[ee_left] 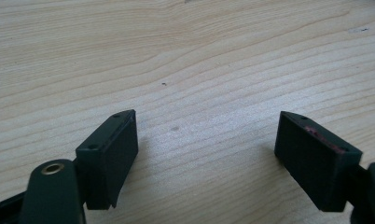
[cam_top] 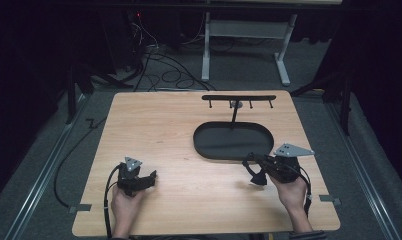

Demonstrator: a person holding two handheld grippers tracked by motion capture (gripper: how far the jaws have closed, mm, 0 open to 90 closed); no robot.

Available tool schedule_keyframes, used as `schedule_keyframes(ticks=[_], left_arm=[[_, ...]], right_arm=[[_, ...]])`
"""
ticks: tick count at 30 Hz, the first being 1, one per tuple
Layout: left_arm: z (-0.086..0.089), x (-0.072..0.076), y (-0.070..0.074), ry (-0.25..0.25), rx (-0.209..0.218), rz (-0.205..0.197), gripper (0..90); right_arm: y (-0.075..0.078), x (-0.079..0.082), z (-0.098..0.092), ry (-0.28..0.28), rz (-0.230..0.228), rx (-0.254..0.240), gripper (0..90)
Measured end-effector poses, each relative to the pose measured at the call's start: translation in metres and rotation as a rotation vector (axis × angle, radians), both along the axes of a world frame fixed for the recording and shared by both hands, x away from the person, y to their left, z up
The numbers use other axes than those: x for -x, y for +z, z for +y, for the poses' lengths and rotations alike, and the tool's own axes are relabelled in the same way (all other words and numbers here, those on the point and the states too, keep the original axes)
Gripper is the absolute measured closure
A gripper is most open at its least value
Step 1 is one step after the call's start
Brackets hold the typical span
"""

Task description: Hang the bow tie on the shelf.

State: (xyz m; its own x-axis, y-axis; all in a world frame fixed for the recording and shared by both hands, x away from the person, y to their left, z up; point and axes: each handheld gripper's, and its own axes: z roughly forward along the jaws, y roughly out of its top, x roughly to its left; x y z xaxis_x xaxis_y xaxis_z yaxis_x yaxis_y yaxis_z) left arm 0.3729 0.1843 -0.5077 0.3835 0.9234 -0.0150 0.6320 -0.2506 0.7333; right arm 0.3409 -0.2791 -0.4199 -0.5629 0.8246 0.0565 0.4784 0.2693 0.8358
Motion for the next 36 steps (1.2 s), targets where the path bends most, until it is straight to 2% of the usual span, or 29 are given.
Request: schedule_keyframes(ticks=[20,36], left_arm=[[0.000,0.000,0.000,-0.001,0.000,0.000,21.7],[0.000,0.000,0.000,0.000,0.000,0.000,21.7]], right_arm=[[0.024,-0.020,-0.002,-0.015,-0.034,-0.006,90.0],[0.040,-0.035,-0.005,-0.033,-0.048,-0.041,90.0]])
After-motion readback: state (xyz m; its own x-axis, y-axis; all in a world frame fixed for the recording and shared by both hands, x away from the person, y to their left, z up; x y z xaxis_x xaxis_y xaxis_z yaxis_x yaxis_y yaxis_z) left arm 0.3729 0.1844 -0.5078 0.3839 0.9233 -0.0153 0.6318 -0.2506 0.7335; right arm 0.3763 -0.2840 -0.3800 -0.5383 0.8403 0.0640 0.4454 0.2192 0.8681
